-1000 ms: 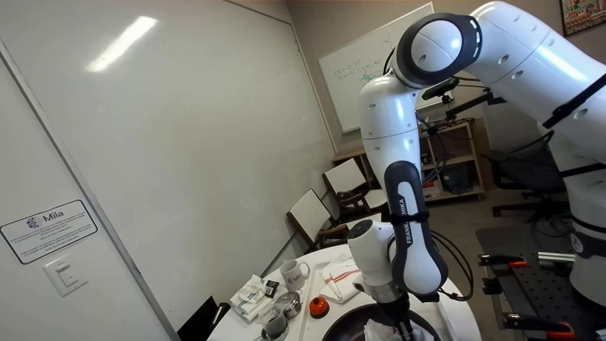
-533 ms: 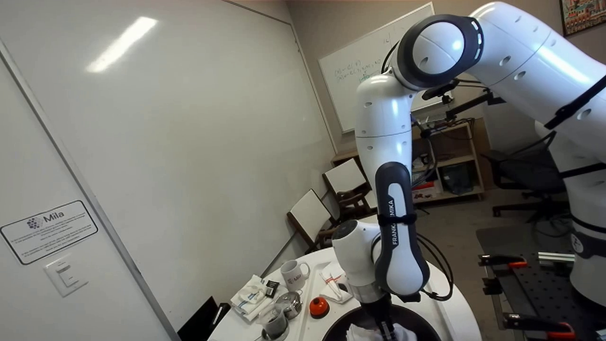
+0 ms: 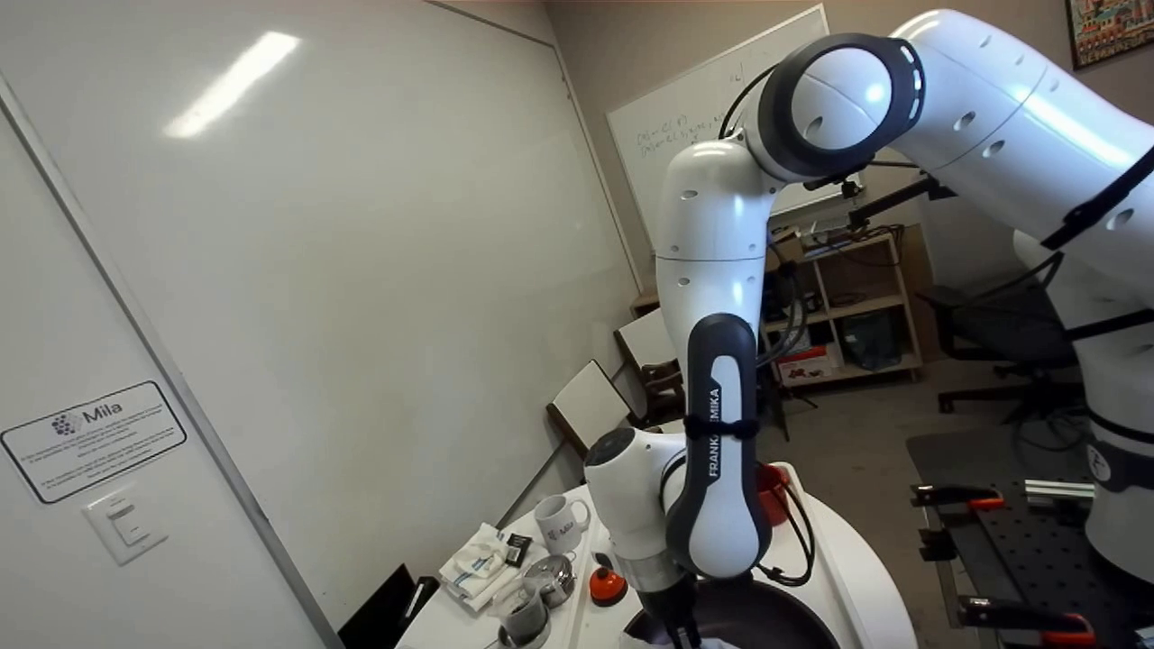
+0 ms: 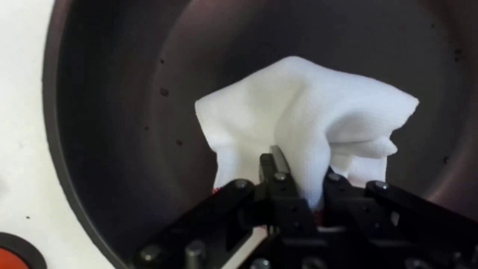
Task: Wipe the pan with a towel
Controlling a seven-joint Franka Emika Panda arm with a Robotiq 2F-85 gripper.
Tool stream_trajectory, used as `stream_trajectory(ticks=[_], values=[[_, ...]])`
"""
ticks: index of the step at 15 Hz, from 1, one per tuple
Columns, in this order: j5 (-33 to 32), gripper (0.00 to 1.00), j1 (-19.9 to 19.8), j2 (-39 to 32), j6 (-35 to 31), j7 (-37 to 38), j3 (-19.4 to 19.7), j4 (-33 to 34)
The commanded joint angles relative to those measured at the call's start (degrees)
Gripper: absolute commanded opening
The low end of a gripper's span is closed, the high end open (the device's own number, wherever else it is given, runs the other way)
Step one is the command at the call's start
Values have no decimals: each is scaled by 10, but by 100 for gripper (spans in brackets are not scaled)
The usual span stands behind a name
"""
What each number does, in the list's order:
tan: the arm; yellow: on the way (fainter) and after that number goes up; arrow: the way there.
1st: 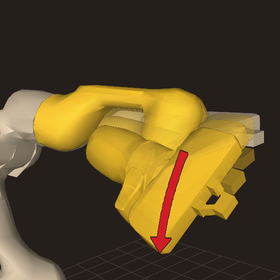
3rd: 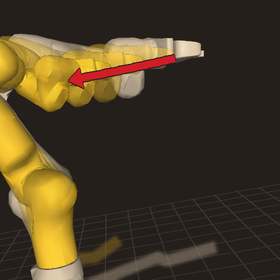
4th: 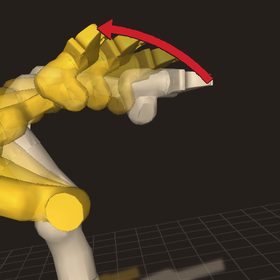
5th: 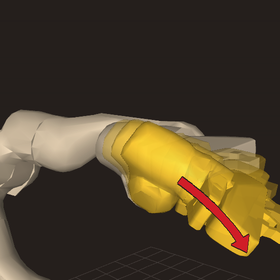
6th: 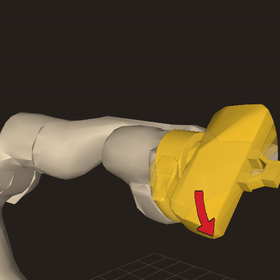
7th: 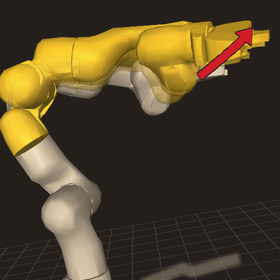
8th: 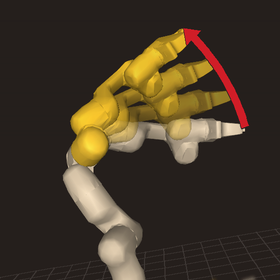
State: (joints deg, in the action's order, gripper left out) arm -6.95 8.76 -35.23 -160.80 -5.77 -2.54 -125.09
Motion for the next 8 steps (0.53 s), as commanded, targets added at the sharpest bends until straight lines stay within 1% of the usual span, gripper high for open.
stream_trajectory(ticks=[1,5,8], values=[[-15,3,12,-4,8,5,-2,30],[-42,3,42,36,-8,25,27,7],[-57,3,47,62,-16,41,49,-12]])
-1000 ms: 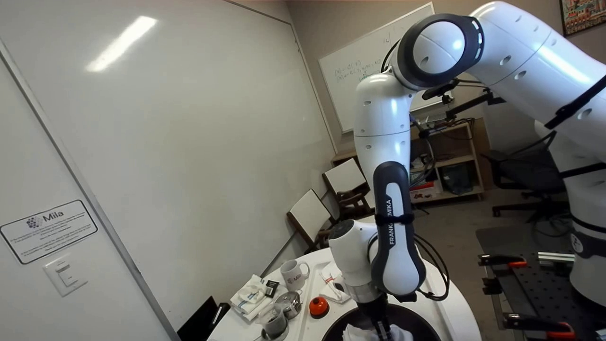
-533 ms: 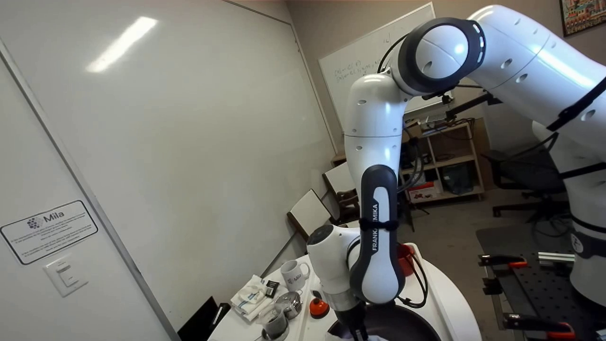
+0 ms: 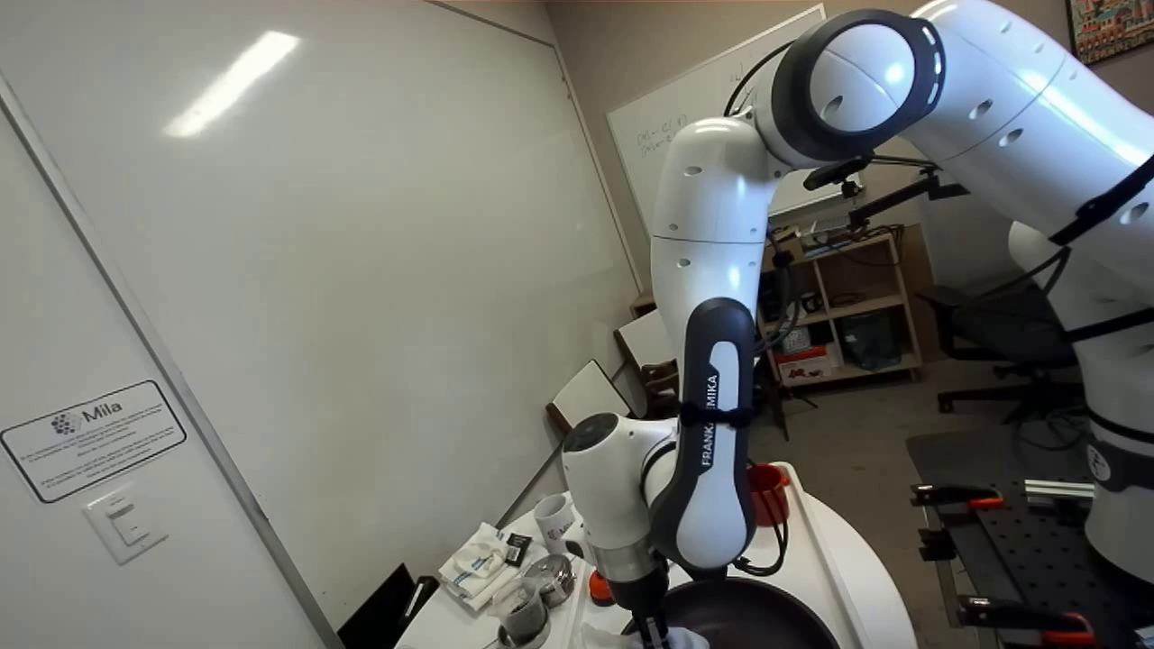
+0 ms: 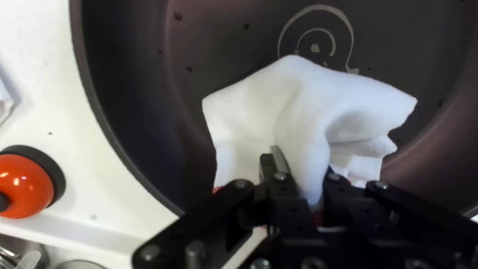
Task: Wipe the pan with a towel
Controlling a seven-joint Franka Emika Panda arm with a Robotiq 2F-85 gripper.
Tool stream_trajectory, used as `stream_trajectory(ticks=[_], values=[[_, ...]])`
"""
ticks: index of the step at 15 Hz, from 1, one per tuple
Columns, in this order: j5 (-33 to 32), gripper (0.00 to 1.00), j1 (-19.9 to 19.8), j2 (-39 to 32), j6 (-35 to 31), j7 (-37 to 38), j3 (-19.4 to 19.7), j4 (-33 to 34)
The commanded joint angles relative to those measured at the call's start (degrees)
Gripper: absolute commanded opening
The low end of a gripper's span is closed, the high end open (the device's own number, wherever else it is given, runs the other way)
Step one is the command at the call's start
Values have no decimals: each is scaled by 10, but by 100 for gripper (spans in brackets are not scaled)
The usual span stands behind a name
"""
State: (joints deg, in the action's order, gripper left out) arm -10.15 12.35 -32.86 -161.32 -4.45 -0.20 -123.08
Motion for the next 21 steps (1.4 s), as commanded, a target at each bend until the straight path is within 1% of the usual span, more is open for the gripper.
stream_trajectory(ticks=[1,5,11,15,21], values=[[-28,3,9,44,-14,32,31,-37],[-13,3,-28,61,-33,30,42,-68],[20,3,-115,63,-70,12,37,-109],[48,3,-169,70,-93,2,24,-129],[85,3,-228,69,-107,-8,-1,-138]])
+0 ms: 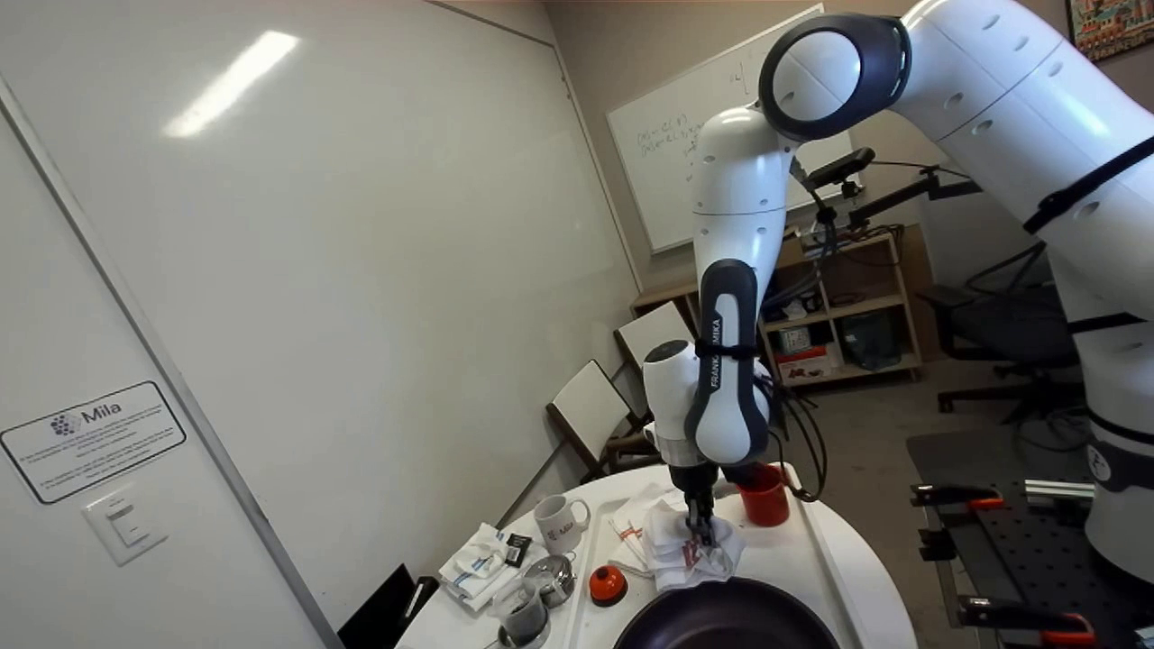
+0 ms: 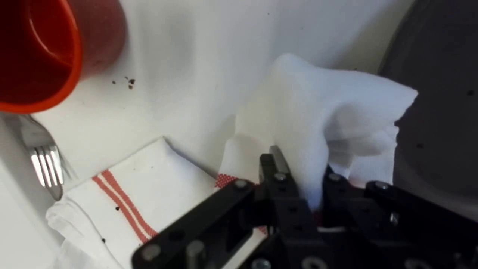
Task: Wipe the pan with a towel
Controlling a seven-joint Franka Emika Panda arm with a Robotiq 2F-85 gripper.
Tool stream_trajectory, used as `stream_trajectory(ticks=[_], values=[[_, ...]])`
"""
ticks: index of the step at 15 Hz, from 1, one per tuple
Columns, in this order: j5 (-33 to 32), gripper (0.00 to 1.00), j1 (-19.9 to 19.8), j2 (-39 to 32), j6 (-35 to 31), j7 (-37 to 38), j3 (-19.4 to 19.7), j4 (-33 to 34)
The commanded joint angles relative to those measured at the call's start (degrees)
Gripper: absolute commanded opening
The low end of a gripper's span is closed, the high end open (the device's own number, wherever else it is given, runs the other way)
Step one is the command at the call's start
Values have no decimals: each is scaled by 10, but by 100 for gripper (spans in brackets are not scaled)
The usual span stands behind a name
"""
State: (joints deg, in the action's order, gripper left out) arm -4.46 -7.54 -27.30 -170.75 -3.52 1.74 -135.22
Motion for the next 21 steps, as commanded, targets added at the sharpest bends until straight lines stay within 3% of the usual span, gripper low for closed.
stream_trajectory(ticks=[1,9,15,19,20,21], values=[[35,3,-38,8,-11,-19,-26,-13],[47,3,-66,-35,-1,-18,-21,2],[36,3,-58,-68,9,-9,12,5],[35,3,-56,-76,8,-11,11,5],[33,29,-51,-73,8,-9,14,3],[32,40,-48,-69,7,-8,14,0]])
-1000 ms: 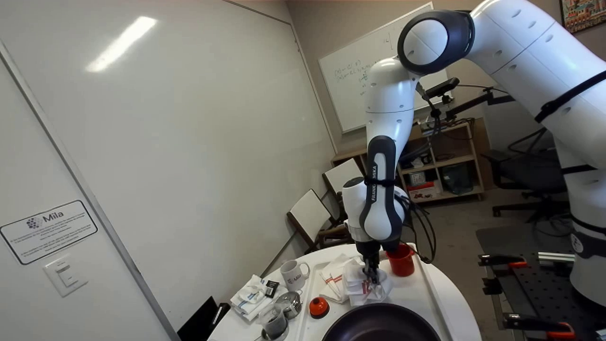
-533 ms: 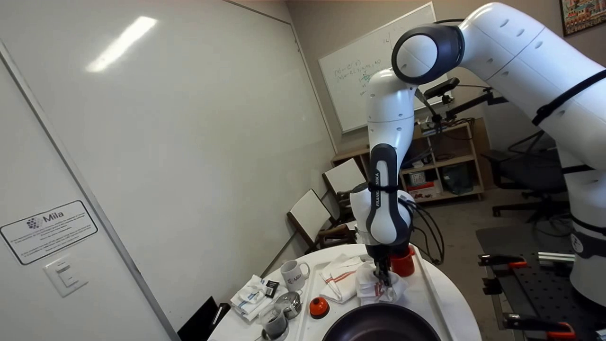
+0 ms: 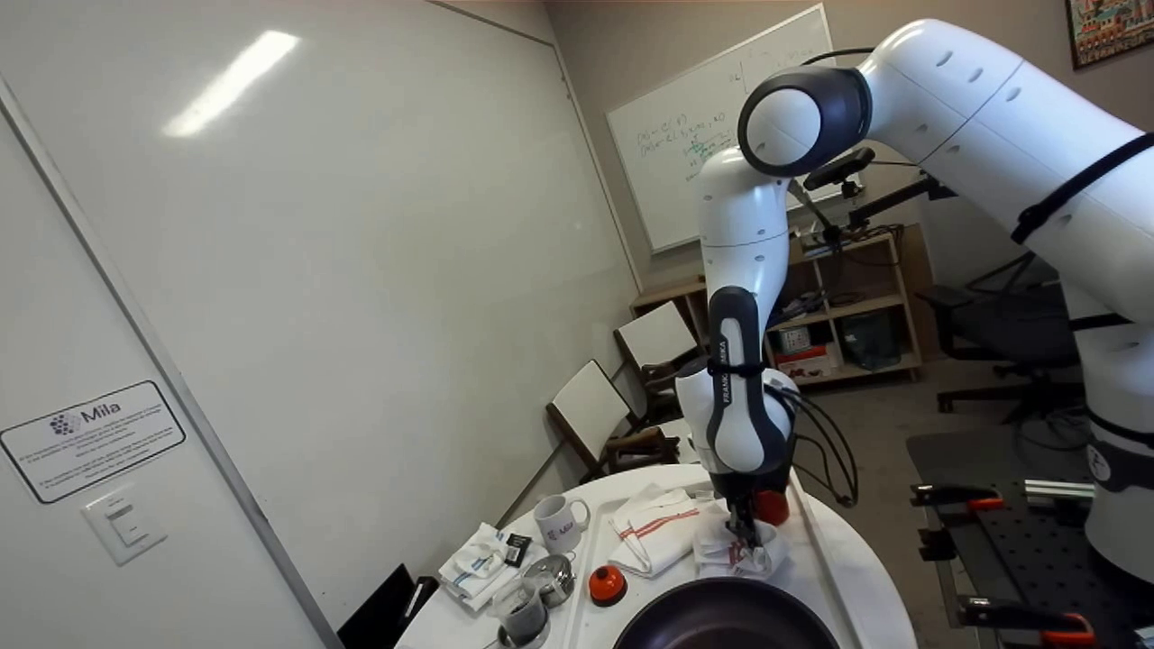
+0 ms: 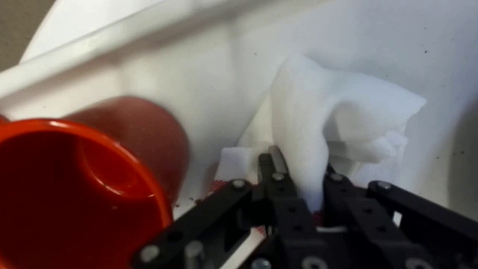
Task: Wipe the pan with a towel
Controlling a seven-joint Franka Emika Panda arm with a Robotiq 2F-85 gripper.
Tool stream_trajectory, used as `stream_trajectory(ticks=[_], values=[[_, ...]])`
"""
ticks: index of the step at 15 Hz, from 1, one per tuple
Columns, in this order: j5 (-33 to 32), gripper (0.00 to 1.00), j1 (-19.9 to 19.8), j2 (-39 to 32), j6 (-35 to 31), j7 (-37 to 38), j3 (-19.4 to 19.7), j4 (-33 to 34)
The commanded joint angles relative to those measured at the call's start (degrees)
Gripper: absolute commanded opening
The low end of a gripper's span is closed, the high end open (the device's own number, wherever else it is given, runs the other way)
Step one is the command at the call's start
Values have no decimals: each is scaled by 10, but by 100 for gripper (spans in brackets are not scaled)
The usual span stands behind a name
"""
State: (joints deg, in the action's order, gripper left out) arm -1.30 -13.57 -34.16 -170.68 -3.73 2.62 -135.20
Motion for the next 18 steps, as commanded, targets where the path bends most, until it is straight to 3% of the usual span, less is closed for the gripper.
stream_trajectory(ticks=[1,9,18], values=[[0,46,14,2,5,-6,6,-2],[-8,100,54,59,-48,-2,9,-62],[-10,100,82,124,-87,-1,29,-128]])
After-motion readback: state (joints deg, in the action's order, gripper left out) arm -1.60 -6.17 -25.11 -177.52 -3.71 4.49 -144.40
